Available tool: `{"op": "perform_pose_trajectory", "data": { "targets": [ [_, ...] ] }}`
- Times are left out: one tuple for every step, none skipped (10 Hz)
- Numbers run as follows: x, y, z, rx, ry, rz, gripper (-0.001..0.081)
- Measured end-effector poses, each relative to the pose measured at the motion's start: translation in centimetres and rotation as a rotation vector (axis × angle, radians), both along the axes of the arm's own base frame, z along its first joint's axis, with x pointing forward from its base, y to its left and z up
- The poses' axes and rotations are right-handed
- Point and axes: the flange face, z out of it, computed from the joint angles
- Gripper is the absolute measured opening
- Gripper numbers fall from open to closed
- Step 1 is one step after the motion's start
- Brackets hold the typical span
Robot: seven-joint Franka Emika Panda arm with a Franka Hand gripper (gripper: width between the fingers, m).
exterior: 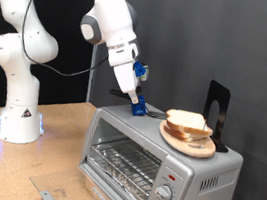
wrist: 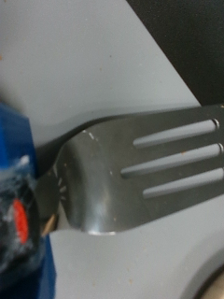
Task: Make a piece of toast with the oven
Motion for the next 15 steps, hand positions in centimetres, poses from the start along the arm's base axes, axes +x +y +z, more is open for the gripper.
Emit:
{"op": "perform_pose_trajectory", "data": {
  "targets": [
    [0.1, 0.2, -0.3, -0.001, 0.003, 0.003, 0.0809],
    [0.1, 0.4, -0.7, -0.003, 0.005, 0.008, 0.0809],
    [0.2, 0.5, -1.0, -0.003, 0.006, 0.012, 0.0809],
    [0.2, 0.6, -1.2, -0.001, 0.007, 0.012, 0.0809],
    [0.2, 0.8, -1.5, 0.001, 0.009, 0.009, 0.0809],
    [0.2, 0.9, -1.6, 0.004, 0.01, 0.005, 0.0809],
    [0.2, 0.9, -1.6, 0.006, 0.011, 0.004, 0.0809],
    [0.2, 0.9, -1.7, 0.006, 0.012, 0.003, 0.0809],
    [0.2, 0.9, -1.7, 0.007, 0.013, 0.001, 0.0782],
    [0.2, 0.9, -1.7, 0.009, 0.015, -0.002, 0.0782],
    [0.2, 0.9, -1.7, 0.011, 0.016, -0.005, 0.0604],
    [0.2, 0.9, -1.7, 0.012, 0.018, -0.007, 0.0604],
    [0.2, 0.9, -1.8, 0.012, 0.019, -0.008, 0.0473],
    [0.2, 0.8, -1.8, 0.013, 0.019, -0.01, 0.0473],
    [0.3, 0.9, -1.7, 0.019, 0.02, -0.014, 0.0473]
  ]
}}
